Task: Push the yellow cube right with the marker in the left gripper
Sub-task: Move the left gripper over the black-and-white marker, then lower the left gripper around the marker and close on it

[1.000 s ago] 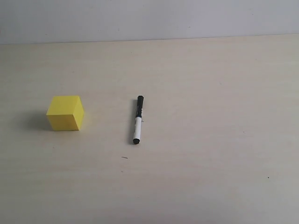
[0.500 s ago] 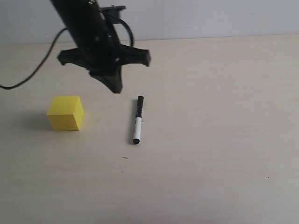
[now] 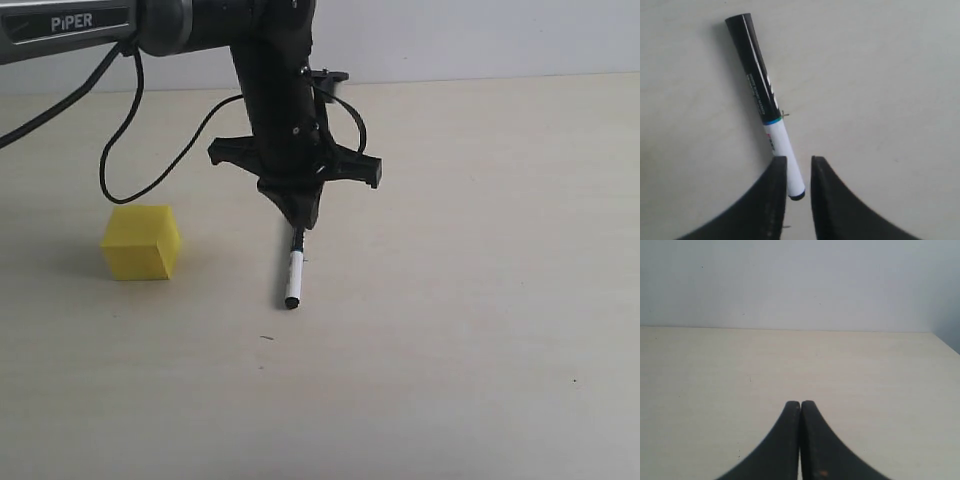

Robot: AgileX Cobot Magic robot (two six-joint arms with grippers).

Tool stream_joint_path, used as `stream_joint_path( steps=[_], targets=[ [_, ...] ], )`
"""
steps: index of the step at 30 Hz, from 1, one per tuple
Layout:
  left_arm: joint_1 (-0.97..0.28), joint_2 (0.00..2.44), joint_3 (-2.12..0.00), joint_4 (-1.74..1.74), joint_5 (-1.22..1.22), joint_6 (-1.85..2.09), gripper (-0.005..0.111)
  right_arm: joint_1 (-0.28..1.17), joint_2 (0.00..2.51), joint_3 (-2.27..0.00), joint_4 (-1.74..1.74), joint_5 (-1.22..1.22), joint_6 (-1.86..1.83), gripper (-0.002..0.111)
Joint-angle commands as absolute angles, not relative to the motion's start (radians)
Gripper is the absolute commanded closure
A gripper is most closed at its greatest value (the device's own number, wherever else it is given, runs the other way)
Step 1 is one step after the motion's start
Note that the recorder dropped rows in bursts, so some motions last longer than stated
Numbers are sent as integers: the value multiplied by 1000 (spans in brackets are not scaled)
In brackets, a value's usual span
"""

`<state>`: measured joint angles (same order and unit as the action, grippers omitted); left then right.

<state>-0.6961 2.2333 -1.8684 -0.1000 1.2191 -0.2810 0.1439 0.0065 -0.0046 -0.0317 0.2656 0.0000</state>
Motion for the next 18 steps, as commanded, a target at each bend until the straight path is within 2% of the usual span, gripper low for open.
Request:
stream_joint_path(
  steps=[1, 4, 18],
  targets=[
    [-697, 2236, -1876, -52, 1221, -293, 67, 138, 0, 0, -32, 253, 0, 108],
    [-697, 2243, -1876, -52, 1221, -293, 59, 138, 0, 0, -32, 253, 0, 108],
    [-697, 2308, -1876, 14, 1221, -326, 58, 138, 0, 0, -32, 261, 0, 108]
  ],
)
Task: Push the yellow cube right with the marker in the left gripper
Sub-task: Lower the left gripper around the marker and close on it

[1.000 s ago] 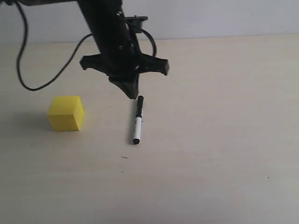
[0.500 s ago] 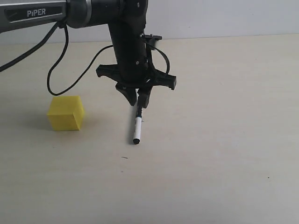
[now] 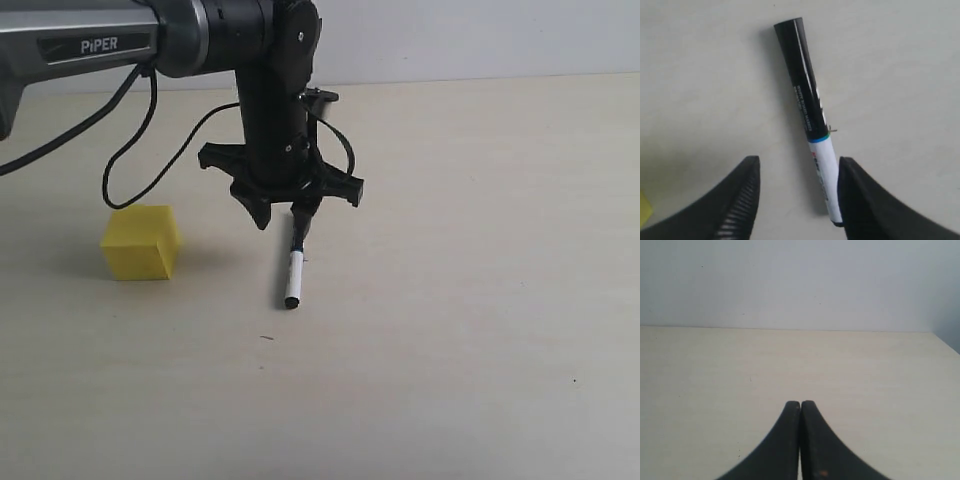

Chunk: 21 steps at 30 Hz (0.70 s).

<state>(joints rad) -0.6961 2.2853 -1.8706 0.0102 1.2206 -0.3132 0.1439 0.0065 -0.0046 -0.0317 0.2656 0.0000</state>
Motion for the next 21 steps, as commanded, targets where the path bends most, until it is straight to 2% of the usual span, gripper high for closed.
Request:
stream_joint_path(
  steps=[1, 21],
  targets=[
    [-697, 2313, -1876, 12, 1221, -330, 58, 138, 0, 0, -32, 261, 0, 108],
    [-700, 2312, -1790, -20, 1136, -365, 58, 138, 0, 0, -32, 261, 0, 108]
  ],
)
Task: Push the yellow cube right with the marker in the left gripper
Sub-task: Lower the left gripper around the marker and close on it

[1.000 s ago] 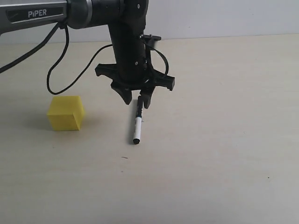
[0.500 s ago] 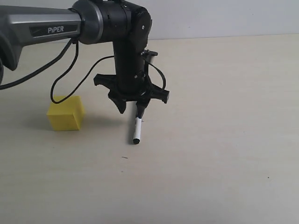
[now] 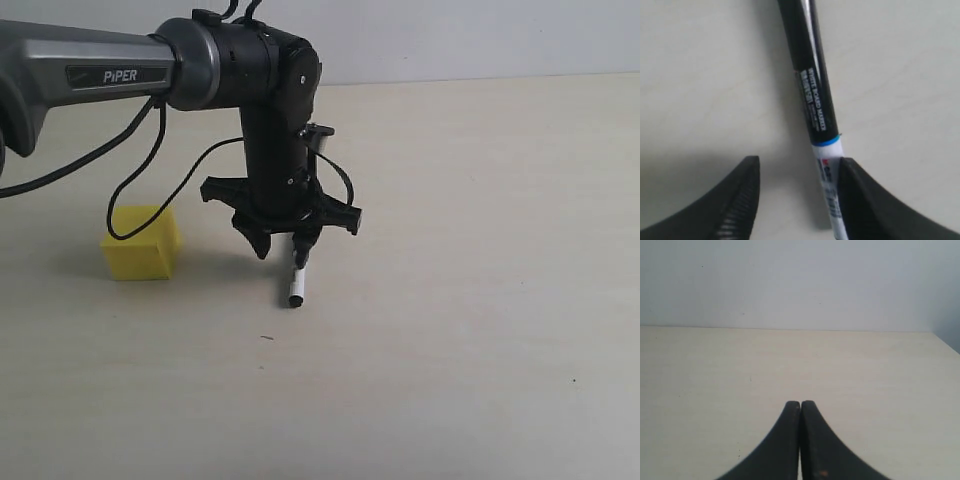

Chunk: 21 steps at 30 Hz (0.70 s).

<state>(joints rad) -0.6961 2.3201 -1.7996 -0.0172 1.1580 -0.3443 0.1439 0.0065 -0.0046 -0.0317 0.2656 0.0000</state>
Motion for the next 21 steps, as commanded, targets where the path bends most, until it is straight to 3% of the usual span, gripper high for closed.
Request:
stream_joint_path(
  steps=[1, 21],
  targets=[
    [-700, 2310, -1790, -20, 1136, -372, 58, 138, 0, 0, -32, 261, 0, 108],
    [-737, 2311, -1790, -21, 1094, -409, 58, 138, 0, 0, -32, 261, 0, 108]
  ],
)
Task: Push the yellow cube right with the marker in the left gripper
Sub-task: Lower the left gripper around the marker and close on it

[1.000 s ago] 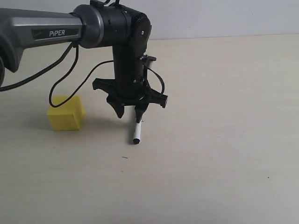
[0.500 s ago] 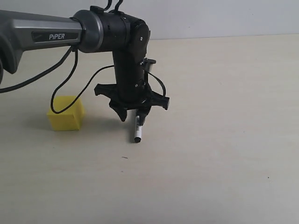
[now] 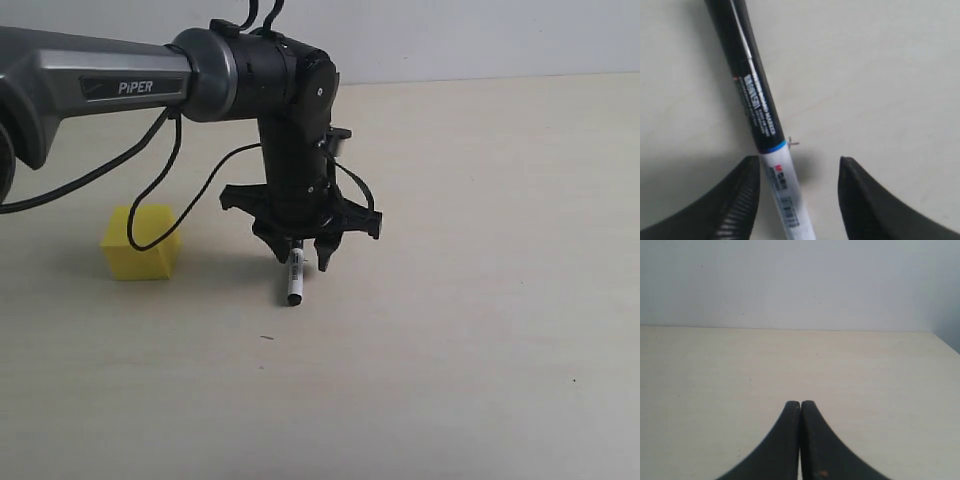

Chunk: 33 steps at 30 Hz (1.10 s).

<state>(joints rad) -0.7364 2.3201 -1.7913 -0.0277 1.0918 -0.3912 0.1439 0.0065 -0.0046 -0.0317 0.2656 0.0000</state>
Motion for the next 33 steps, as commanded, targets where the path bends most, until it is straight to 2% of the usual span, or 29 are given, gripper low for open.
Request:
stream_joint_path(
  steps=[1, 8, 10, 15, 17, 20, 25, 33],
  targets=[
    [-737, 2311, -1790, -11, 1095, -418, 58, 138, 0, 0, -32, 261, 0, 108],
    [-737, 2313, -1790, 0, 1088, -481, 59, 138, 0, 0, -32, 261, 0, 108],
    [-737, 2313, -1790, 0, 1090, -483, 63, 138, 0, 0, -32, 261, 0, 108],
    [-737, 2313, -1790, 0, 1096, -485, 82, 138, 0, 0, -32, 261, 0, 108],
    [-737, 2313, -1790, 0, 1096, -492, 84, 138, 0, 0, -32, 261, 0, 108],
    [-737, 2313, -1790, 0, 1096, -498, 80, 138, 0, 0, -32, 261, 0, 108],
    [-737, 2313, -1790, 0, 1103, -512, 62, 138, 0, 0, -32, 254, 0, 108],
    [-753, 2315, -1790, 0, 1111, -536, 63, 138, 0, 0, -32, 254, 0, 108]
  ],
)
